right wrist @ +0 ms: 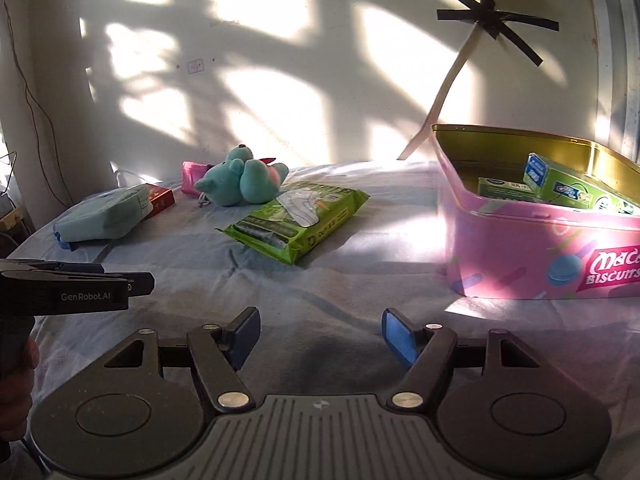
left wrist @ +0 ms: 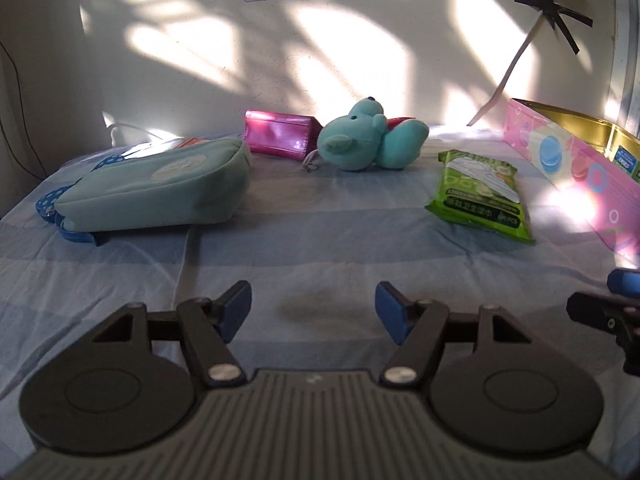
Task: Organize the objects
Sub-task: 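Withdraw both grippers and move toward the teal pouch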
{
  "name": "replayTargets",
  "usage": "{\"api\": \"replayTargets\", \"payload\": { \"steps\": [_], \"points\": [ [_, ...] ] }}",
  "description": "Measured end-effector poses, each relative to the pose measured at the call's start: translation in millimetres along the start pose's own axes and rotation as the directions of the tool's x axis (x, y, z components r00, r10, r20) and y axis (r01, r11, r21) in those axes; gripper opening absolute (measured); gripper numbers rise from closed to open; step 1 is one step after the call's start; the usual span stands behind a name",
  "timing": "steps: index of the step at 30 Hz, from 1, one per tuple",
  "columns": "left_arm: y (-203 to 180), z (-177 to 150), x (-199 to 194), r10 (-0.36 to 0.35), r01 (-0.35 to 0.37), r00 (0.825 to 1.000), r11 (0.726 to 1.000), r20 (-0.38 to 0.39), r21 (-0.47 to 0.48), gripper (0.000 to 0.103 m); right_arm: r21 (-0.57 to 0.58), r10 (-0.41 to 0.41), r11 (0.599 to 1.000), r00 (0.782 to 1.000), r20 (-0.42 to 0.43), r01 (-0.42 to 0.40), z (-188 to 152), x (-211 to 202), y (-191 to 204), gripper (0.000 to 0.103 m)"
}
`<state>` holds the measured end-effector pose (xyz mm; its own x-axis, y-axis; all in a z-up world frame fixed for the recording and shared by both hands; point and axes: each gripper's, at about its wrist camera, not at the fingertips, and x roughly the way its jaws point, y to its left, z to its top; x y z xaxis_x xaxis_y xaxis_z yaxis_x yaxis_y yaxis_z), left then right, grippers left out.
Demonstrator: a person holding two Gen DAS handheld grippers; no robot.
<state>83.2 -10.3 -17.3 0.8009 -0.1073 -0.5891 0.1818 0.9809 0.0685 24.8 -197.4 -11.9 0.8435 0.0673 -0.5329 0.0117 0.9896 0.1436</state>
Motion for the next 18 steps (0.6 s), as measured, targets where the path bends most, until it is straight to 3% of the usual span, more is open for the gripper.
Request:
{"api": "replayTargets", "payload": {
  "steps": [6, 11, 15, 18],
  "points": [
    [65.1, -7.3, 8.6, 0.09, -0.09, 0.996, 0.995, -0.005, -0.034, 0.07, -0.125, 0.076, 0.989, 0.996, -0.04, -0.08, 9.6, 32.2, 57.4, 0.067],
    [136.1, -15.1, 14.7, 0.199, -0.199, 0.98, 0.974, -0.007, -0.11, 0.073, -0.217, 0.165, 0.961, 0.985, -0.058, -0.173, 23.9, 59.1, 105.2, 0.067],
    [187.7, -21.7, 9.2, 0.224, -0.218, 0.975, 0.945, -0.004, -0.242, 0.072, -0.206, 0.251, 0.945, 0.967, -0.047, -0.255, 43.8, 79.9, 139.3, 0.067],
    [219.3, -29.0, 3.7, 0.161, -0.132, 0.986, 0.901, 0.035, -0.413, 0.073, -0.233, 0.287, 0.93, 0.958, -0.028, -0.285, 57.8, 96.9, 163.9, 0.069]
  ]
}}
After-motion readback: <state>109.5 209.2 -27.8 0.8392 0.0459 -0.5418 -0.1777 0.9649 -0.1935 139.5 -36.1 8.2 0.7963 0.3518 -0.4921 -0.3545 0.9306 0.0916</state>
